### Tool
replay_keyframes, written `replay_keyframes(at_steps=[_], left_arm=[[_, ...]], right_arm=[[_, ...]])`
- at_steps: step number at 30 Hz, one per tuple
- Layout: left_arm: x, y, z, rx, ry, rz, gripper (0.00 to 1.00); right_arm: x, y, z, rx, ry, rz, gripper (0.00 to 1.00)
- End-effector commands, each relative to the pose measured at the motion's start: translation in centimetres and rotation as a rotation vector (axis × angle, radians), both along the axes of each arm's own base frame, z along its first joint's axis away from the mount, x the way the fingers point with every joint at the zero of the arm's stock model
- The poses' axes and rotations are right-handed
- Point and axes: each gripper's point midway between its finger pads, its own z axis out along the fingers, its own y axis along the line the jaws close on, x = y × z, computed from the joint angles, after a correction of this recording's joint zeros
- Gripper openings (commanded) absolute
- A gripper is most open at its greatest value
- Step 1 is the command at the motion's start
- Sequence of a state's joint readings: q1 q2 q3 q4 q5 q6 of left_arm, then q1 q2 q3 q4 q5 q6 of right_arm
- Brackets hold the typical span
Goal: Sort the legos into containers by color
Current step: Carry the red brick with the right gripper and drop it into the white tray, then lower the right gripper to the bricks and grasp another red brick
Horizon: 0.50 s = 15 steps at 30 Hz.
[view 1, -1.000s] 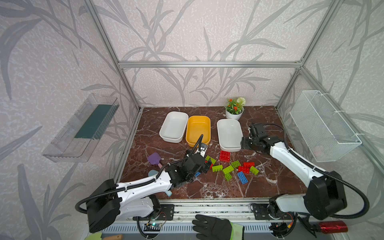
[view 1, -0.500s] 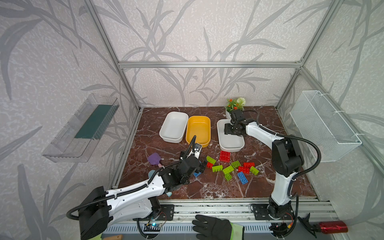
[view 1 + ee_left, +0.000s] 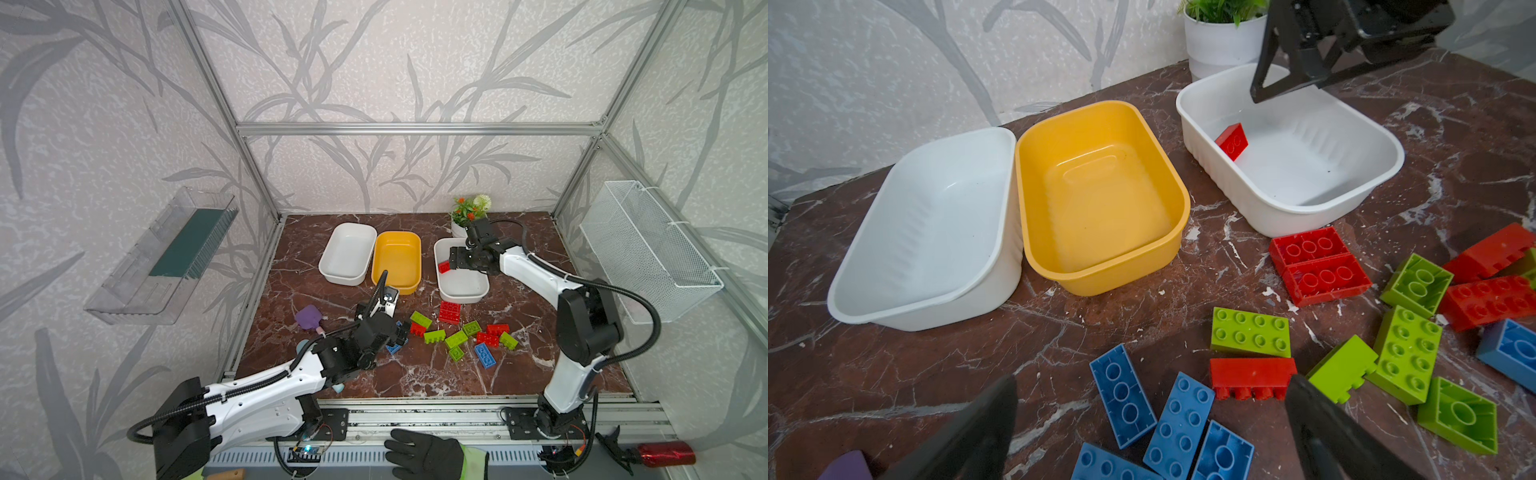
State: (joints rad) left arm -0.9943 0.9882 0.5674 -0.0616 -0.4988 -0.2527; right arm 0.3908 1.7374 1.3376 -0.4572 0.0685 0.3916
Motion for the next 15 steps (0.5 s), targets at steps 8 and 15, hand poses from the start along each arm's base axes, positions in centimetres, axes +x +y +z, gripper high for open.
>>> replay_keyframes(at_steps=[8, 15], left_arm=[[-2.4, -2.0, 0.0, -0.152, 0.060, -0.120, 0.99], [-3.5, -3.2, 0.2, -0.168, 0.068, -0.181, 0.99]], right_arm=[[-11.9, -7.3, -1.3, -0.117, 0.059, -0.121, 0.94], [-15.9, -8.4, -4.5, -0.113, 0.138, -0.130, 0.94]])
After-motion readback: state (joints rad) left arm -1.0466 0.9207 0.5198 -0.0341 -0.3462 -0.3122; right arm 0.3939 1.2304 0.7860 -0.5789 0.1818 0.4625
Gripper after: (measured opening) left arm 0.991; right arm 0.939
